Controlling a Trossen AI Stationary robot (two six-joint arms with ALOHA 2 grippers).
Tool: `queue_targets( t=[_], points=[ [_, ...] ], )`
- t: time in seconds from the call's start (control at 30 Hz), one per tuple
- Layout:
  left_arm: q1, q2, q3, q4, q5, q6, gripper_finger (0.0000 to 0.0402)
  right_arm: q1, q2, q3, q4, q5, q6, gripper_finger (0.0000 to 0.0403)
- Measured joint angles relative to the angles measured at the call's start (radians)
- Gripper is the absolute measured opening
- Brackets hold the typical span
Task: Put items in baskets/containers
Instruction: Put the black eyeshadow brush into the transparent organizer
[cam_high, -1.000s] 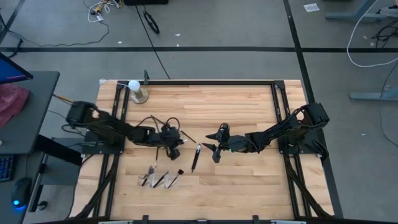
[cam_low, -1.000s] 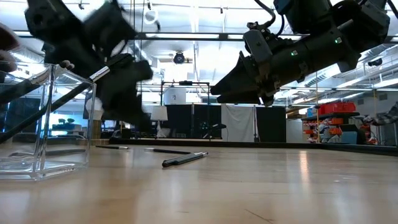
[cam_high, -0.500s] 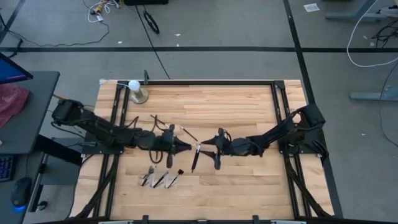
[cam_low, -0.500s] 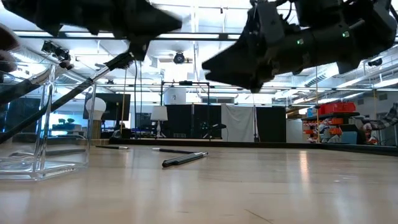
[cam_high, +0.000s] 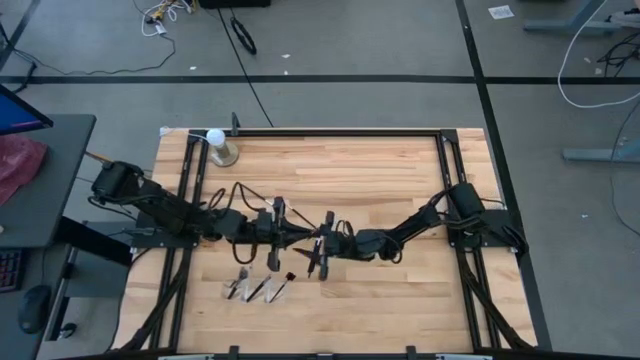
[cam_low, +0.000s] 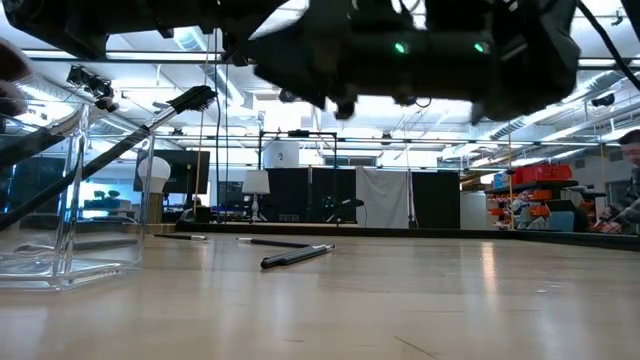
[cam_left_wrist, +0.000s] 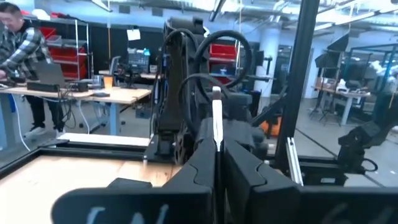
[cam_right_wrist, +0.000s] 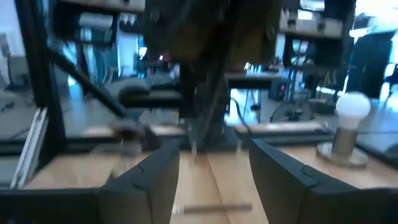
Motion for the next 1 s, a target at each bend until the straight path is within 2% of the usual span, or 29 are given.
queue_targets(
  t=[0.13, 0.3, 0.43, 0.6, 0.67, 0.8, 1.0],
  points=[
    [0.000, 0.000, 0.000, 0.005, -0.003, 0.008, 0.0017, -0.003, 0.002, 0.053, 0.000, 0.064, 0.002, 0.0196],
    [0.000, -0.001, 0.000, 0.001, -0.003, 0.012, 0.0015, -0.006, -0.001, 0.069, 0.002, 0.068, 0.001, 0.0183],
    [0.000, -0.001, 0.000, 0.001, -0.003, 0.021, 0.0018, -0.003, -0.001, 0.069, -0.001, 0.066, 0.001, 0.0131],
    [-0.001, -0.001, 0.000, -0.015, -0.008, 0.025, 0.0018, 0.009, -0.001, 0.069, -0.020, 0.070, -0.006, 0.0029],
    [-0.003, -0.001, 0.000, -0.030, -0.006, 0.029, 0.0022, 0.013, -0.002, 0.069, -0.044, 0.067, -0.005, 0.0013],
    [-0.002, -0.001, 0.000, -0.072, -0.006, 0.030, 0.0051, 0.020, -0.008, 0.068, -0.121, 0.083, 0.040, 0.0018],
    [-0.002, -0.013, 0.001, -0.203, 0.007, 0.033, 0.0125, 0.024, -0.069, 0.065, -0.393, 0.085, 0.131, 0.0010]
  ],
)
